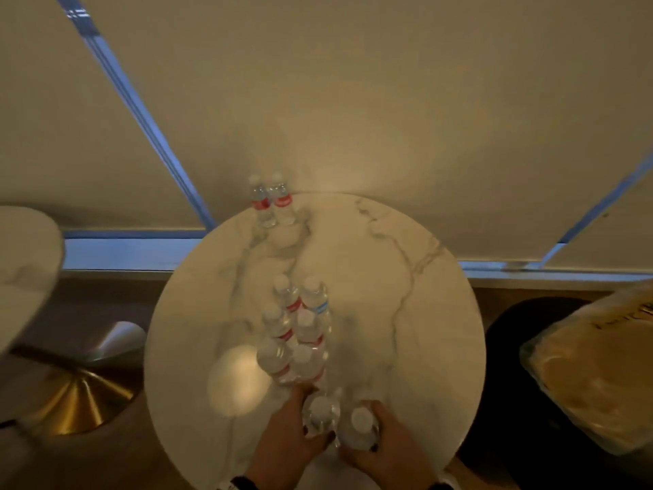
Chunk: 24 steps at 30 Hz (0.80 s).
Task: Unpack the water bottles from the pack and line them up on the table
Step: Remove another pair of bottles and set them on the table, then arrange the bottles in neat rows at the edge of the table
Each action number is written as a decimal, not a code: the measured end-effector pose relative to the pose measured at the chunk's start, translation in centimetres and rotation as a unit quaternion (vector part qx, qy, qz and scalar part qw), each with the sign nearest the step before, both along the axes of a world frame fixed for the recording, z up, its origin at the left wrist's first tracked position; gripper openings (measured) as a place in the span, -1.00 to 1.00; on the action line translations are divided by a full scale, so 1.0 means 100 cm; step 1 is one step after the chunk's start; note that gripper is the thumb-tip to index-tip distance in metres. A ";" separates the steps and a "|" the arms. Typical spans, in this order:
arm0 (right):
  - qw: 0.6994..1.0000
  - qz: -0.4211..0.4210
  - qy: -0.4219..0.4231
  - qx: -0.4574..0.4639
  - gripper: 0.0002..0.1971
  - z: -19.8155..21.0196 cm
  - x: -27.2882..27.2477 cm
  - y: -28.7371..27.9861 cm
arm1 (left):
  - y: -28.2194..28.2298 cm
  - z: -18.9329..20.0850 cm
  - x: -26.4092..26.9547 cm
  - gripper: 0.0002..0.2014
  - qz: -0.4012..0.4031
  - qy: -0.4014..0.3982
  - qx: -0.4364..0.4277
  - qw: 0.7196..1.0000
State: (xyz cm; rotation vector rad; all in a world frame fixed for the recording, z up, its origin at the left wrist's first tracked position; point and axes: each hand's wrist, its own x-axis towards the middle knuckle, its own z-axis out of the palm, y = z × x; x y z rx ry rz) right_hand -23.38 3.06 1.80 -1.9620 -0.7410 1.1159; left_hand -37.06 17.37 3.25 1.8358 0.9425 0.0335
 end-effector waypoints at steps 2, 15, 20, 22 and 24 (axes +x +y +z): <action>0.999 -0.003 -0.039 0.008 -0.46 -0.010 -0.019 0.019 | 0.013 -0.003 -0.018 -0.44 0.028 -0.022 -0.012 0.999; 0.977 0.140 -0.127 -0.100 -0.29 -0.005 0.014 0.033 | 0.044 -0.023 -0.056 -0.29 0.063 -0.020 -0.079 0.995; 0.980 0.027 -0.197 -0.013 -0.81 0.048 0.080 0.078 | 0.084 0.005 -0.080 -0.75 0.133 0.018 0.046 0.990; 0.973 0.019 -0.230 0.028 -0.89 0.067 0.098 0.118 | 0.106 0.027 -0.067 -0.83 0.147 0.001 0.107 0.983; 0.966 0.064 -0.249 0.015 -0.79 0.080 0.107 0.162 | 0.131 0.046 -0.037 -0.85 0.128 -0.025 0.156 0.979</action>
